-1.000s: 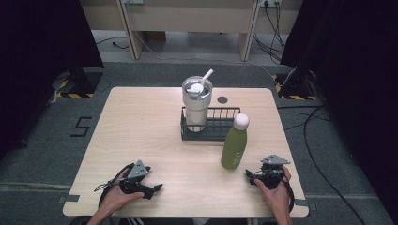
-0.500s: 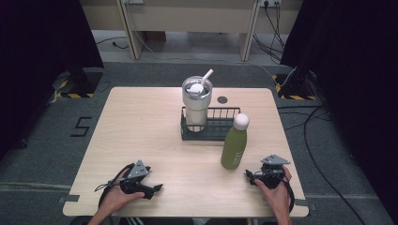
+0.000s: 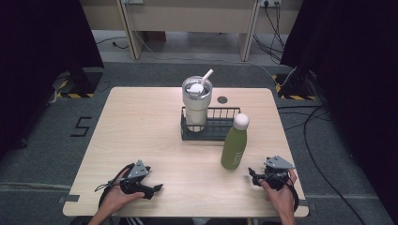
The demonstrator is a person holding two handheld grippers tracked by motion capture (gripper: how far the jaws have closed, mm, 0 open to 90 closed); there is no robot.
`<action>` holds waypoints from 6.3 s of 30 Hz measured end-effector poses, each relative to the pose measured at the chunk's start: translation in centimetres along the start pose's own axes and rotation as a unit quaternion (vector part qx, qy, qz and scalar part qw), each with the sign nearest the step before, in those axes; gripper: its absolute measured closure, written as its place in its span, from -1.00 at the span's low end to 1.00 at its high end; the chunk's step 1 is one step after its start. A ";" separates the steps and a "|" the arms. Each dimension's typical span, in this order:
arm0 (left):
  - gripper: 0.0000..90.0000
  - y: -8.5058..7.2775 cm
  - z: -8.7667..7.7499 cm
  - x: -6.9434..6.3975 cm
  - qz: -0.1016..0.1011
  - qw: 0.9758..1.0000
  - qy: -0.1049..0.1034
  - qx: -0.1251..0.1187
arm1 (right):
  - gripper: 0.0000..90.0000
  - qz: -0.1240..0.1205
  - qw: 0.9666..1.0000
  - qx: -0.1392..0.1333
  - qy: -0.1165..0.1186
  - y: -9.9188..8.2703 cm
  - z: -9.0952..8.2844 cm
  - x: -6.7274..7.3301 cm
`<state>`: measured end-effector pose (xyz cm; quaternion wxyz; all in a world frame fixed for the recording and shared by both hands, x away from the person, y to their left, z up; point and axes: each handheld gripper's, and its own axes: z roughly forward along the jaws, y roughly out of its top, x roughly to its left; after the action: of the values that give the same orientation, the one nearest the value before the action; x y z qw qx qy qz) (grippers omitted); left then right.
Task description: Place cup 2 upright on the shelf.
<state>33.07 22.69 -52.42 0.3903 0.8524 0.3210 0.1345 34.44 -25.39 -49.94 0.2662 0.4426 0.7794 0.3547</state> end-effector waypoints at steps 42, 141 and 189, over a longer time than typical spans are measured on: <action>-0.71 0.0 0.0 0.0 0.000 1.000 0.000 0.000 | -0.65 -0.019 0.992 -0.093 0.078 2.8 -3.0 2.7; -0.71 0.0 0.0 0.0 0.000 1.000 0.000 0.000 | -0.53 -0.030 0.978 -0.165 0.125 5.3 3.8 3.8; -0.71 0.0 0.0 0.0 0.000 1.000 0.001 0.000 | -0.53 -0.033 0.978 -0.177 0.102 12.4 0.0 1.6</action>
<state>33.07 22.69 -52.42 0.3902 0.8522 0.3214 0.1352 39.90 -19.53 -40.36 0.2712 0.3239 0.7415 0.5212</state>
